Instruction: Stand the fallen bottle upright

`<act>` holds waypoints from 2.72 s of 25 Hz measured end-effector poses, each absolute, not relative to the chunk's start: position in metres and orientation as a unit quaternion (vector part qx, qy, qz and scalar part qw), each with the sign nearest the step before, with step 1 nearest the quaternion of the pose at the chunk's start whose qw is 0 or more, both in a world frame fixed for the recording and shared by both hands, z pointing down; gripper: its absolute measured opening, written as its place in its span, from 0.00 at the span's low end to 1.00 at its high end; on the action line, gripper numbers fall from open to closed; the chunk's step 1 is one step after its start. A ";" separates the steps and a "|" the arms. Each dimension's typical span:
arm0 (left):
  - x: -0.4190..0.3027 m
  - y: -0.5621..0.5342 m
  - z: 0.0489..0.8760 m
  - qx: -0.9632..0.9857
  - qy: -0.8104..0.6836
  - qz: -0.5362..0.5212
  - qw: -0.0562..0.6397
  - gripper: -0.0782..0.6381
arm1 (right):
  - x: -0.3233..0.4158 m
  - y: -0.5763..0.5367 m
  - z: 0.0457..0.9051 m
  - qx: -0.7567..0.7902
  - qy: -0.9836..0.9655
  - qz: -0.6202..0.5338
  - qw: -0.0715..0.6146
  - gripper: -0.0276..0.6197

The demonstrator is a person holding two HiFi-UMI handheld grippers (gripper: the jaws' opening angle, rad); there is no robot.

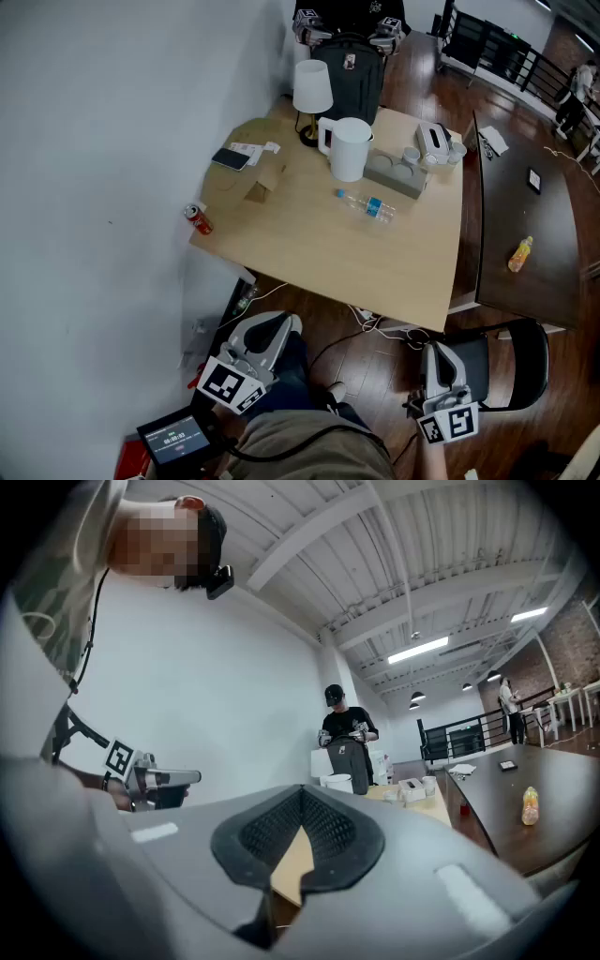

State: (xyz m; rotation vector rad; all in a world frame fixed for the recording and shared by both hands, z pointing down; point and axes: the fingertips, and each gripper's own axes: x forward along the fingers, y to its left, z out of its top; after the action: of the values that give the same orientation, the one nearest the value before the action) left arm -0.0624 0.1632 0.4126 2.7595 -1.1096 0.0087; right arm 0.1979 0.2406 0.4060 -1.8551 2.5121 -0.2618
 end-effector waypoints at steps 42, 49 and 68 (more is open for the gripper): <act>0.006 -0.150 0.388 0.958 -0.278 -0.040 0.060 0.12 | 0.174 -0.172 0.574 -0.392 0.816 -0.039 -0.423 0.40; 0.028 -0.155 0.388 0.951 -0.296 -0.044 0.079 0.12 | 0.141 -0.217 0.746 -0.196 0.787 -0.098 -0.576 0.56; 0.005 -0.189 0.424 0.927 -0.357 -0.006 0.112 0.12 | 0.132 -0.220 0.832 -0.116 0.765 -0.108 -0.625 0.53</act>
State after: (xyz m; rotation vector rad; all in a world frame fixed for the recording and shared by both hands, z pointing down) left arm 0.0053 -0.1890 0.4235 2.7215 -1.0477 -0.0177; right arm 0.1317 -0.2200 0.8323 -0.6646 4.3974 -0.6234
